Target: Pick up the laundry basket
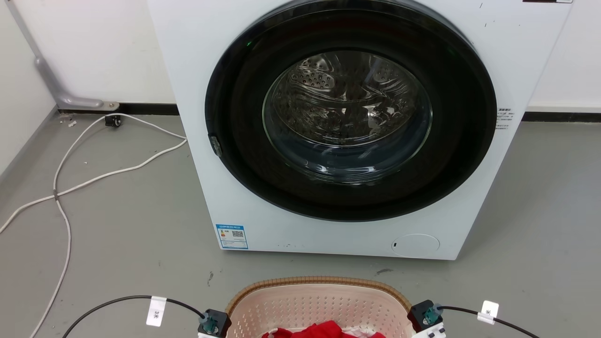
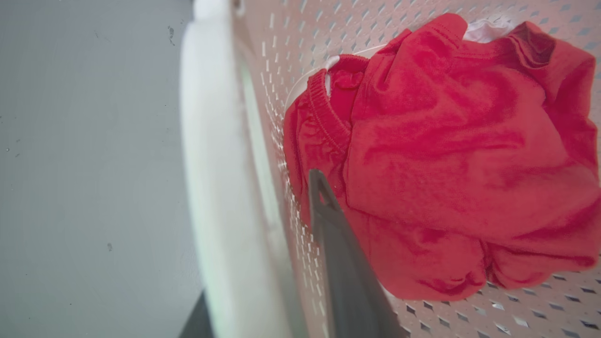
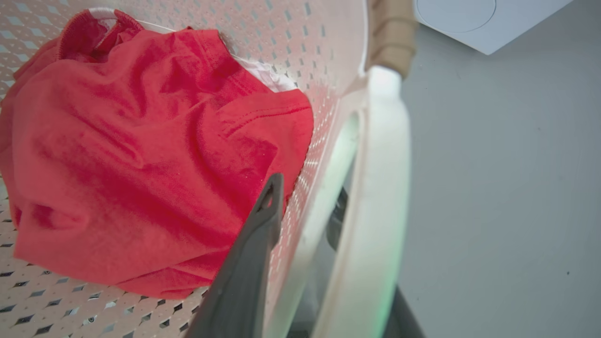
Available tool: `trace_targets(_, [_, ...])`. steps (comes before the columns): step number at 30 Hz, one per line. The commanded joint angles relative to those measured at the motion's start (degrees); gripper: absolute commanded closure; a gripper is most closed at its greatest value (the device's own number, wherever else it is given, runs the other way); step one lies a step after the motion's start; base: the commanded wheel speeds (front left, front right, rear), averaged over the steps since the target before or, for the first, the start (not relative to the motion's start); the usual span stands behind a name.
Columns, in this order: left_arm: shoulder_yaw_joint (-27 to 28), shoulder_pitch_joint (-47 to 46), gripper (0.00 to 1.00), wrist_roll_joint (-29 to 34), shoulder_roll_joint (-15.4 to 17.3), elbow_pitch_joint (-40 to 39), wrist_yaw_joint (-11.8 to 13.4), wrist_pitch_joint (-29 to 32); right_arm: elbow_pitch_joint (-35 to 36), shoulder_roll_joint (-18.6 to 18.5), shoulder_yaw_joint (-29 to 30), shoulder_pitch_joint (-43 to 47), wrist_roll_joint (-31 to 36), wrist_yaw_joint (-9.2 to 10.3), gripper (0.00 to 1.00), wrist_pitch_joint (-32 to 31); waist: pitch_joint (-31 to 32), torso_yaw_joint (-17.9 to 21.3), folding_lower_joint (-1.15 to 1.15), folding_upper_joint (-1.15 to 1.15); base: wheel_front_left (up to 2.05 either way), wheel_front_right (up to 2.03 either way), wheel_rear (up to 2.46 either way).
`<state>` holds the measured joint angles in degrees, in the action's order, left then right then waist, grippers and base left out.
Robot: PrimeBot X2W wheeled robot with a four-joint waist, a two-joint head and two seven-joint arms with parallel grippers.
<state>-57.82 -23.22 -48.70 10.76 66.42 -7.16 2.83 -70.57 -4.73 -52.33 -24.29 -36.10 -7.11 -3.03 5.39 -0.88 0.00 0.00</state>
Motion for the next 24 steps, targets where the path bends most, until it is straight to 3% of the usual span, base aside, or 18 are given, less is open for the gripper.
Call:
trace_targets(1, [-1.2, 0.0, 1.0, 0.7, 1.3, 0.7, -0.5, -0.4, -0.3, -1.3, -1.1, 0.0, 0.4, -0.68, 1.0, 0.3, 0.0, 0.0, 0.0, 0.0, 0.0, 0.0, 0.0])
trace_targets(24, [-5.0, -0.6, 1.0, -3.2, 1.1, 2.3, -0.3, -2.1, -1.4, -1.4, -5.3, -0.9, -3.5, -0.7, 1.0, 0.9, 0.0, 0.3, 0.0, 0.0, 0.0, 0.0, 0.0])
